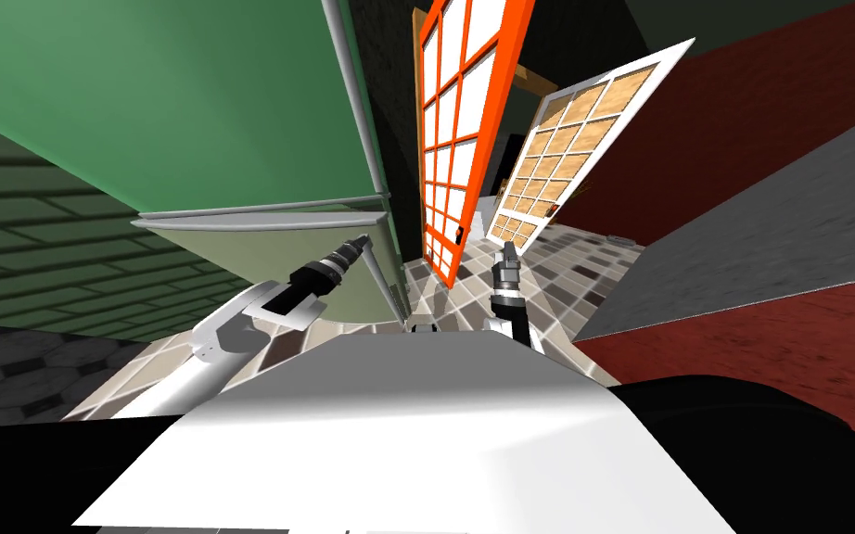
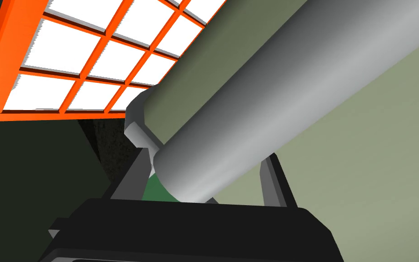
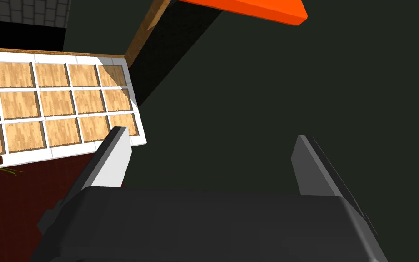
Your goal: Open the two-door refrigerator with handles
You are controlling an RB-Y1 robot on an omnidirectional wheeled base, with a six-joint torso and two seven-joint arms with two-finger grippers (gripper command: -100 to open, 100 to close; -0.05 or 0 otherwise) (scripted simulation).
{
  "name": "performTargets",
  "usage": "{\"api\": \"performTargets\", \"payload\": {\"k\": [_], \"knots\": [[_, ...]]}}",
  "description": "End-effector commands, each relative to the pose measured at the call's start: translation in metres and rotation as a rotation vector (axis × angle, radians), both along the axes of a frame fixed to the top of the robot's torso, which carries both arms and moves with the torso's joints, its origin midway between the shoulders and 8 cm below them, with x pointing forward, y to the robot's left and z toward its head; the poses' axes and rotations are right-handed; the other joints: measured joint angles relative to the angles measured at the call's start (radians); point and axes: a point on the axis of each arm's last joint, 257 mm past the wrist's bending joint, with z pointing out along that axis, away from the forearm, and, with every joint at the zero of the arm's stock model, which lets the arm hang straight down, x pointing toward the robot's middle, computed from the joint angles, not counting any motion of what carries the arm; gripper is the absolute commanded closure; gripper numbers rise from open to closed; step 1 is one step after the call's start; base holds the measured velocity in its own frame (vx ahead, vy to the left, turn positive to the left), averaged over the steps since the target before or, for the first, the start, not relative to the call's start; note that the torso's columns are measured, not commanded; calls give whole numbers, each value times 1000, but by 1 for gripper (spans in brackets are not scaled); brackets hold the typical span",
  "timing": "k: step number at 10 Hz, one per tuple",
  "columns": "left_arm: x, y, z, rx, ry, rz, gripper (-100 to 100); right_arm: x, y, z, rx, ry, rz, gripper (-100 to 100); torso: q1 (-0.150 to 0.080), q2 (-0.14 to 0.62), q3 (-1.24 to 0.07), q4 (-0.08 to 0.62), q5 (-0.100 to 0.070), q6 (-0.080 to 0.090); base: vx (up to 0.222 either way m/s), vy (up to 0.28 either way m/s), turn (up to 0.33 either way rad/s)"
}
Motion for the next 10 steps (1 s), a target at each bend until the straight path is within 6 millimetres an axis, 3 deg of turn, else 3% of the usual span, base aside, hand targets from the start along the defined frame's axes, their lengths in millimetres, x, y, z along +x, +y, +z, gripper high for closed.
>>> {"api": "performTargets", "payload": {"k": [1,2,3,6,7,10], "knots": [[6,8,-14,-12,9,-13,100,0,0,0,0,0,0,0,1,-5,-3,-1,0,-1,-32,1,21],[6,7,-12,-13,4,-20,100,0,0,0,0,0,0,0,0,-10,-7,-1,0,0,7,3,6],[10,28,-13,2,6,0,100,0,0,0,0,0,0,0,0,-11,-8,0,-1,1,-132,-6,-152],[15,33,-18,-14,-7,-28,100,0,0,0,0,0,0,0,2,-8,-4,-2,1,-1,-99,-18,-18],[19,55,-18,1,-1,-7,100,0,0,0,0,0,0,0,3,-12,-8,-3,1,0,-127,-31,-132],[22,59,-21,-14,-16,-43,100,0,0,0,0,0,0,0,6,-8,-5,-2,2,-2,-100,-5,-26]]}}
